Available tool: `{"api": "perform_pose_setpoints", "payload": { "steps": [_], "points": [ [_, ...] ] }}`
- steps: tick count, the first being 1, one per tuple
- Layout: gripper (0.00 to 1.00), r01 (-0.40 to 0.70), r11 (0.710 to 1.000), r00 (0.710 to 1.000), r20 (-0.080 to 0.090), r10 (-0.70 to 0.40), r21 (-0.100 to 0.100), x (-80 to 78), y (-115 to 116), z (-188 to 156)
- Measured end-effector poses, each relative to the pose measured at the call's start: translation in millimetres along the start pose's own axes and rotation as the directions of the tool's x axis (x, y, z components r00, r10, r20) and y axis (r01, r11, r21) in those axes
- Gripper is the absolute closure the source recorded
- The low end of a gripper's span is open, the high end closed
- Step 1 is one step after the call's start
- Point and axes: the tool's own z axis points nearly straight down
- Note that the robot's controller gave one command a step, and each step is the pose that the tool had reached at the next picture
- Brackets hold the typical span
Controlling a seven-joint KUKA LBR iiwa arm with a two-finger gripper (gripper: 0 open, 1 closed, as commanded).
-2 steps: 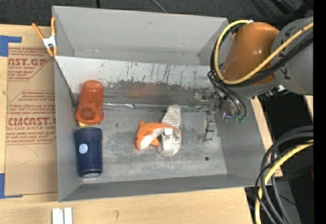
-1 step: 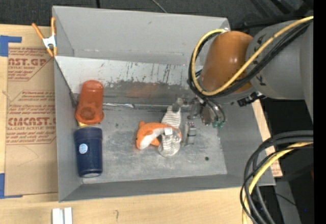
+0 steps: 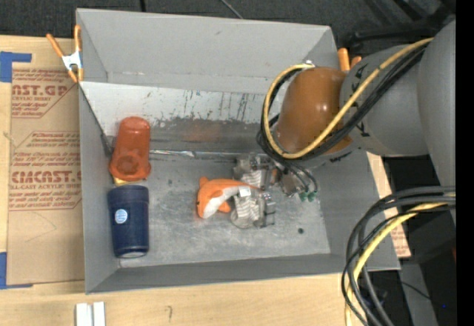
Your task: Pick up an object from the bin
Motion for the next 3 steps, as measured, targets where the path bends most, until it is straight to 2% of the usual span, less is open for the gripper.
{"api": "perform_pose_setpoints", "payload": {
  "steps": [1,2,3],
  "points": [
    [1.0,0.045,0.999,0.999,0.0,-0.045,0.003,-26.2,30,24],
    [1.0,0.045,0.999,0.999,0.0,-0.045,0.004,-26.2,30,24],
    [1.0,0.012,1.0,1.0,0.002,-0.012,0.006,-18.6,23,-132]
  ]
}}
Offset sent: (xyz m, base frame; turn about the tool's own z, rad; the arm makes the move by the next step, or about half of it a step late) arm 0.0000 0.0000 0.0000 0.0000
